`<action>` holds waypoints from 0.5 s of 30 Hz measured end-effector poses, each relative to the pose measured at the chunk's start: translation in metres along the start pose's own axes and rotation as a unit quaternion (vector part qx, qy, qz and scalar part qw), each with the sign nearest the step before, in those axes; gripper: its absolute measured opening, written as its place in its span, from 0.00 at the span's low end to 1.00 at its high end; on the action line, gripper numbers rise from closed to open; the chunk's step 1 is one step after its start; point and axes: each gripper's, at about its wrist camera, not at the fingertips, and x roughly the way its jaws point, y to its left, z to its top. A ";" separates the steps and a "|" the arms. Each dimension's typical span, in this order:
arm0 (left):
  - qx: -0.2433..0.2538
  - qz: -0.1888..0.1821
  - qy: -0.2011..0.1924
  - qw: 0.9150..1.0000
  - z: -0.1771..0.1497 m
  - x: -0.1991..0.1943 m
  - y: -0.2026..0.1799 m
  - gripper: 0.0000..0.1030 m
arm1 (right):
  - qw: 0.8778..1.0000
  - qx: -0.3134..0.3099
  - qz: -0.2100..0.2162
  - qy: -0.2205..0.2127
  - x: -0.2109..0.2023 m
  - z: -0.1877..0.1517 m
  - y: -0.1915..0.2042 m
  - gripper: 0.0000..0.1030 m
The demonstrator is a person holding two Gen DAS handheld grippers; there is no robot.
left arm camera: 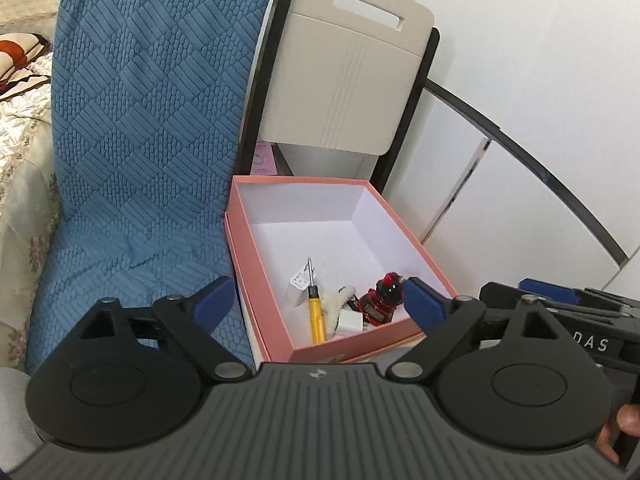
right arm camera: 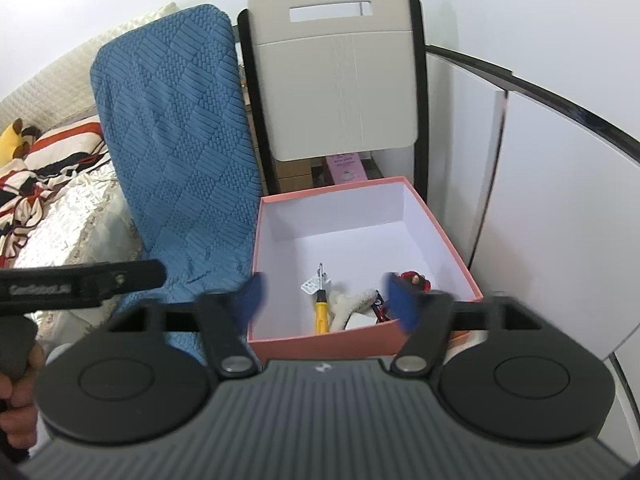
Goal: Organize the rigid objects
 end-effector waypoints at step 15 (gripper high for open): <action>-0.012 0.028 -0.005 1.000 -0.027 -0.020 0.002 0.99 | 1.000 -0.009 -0.006 -0.002 -0.009 -0.022 0.001 1.00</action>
